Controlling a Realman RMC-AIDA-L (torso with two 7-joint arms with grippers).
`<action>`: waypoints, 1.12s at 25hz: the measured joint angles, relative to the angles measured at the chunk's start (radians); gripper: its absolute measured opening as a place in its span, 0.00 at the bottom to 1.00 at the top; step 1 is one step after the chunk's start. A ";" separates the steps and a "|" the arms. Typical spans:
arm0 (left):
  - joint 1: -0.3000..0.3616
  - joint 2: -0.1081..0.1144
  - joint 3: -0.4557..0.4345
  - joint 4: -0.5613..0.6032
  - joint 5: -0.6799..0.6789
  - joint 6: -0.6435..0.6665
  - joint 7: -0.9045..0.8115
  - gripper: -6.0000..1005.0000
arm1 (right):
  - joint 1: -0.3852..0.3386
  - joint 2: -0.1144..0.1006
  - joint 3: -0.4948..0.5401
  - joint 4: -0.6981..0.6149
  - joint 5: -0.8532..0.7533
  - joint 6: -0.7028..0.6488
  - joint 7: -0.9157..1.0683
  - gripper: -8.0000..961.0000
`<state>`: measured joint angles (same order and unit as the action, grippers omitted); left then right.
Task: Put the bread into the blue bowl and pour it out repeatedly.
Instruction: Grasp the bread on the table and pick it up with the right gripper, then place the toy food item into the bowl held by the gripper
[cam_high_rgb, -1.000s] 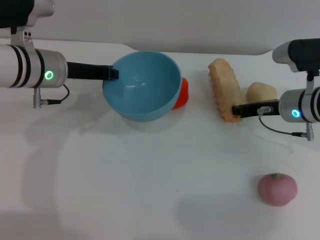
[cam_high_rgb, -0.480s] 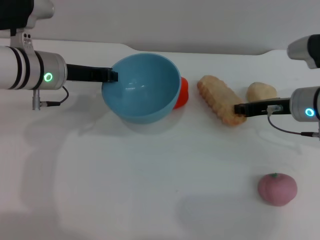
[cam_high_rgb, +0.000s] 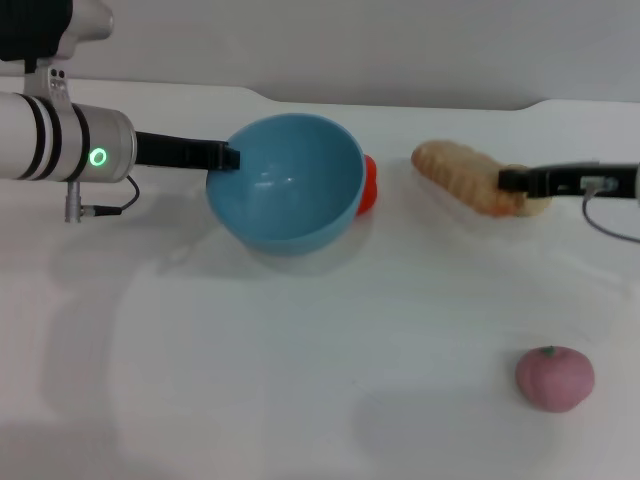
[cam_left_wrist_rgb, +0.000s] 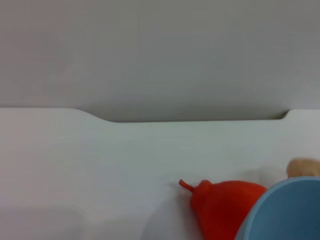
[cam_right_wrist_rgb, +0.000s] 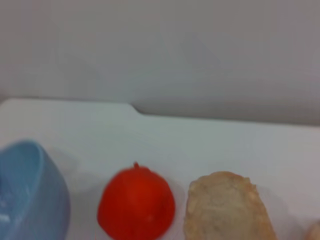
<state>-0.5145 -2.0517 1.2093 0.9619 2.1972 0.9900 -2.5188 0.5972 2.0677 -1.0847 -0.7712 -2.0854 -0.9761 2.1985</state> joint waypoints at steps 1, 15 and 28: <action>-0.001 0.001 0.002 0.000 0.000 0.007 0.000 0.04 | -0.007 0.000 0.004 -0.025 0.007 -0.011 -0.003 0.05; -0.028 -0.003 0.094 0.000 0.002 0.098 -0.010 0.04 | 0.014 0.002 -0.061 -0.195 0.217 -0.141 -0.221 0.04; -0.081 -0.010 0.140 -0.014 -0.021 0.083 -0.011 0.04 | 0.060 0.012 -0.425 -0.074 0.319 0.005 -0.353 0.04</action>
<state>-0.5951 -2.0614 1.3498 0.9478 2.1761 1.0733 -2.5296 0.6571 2.0793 -1.5100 -0.8451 -1.7660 -0.9713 1.8452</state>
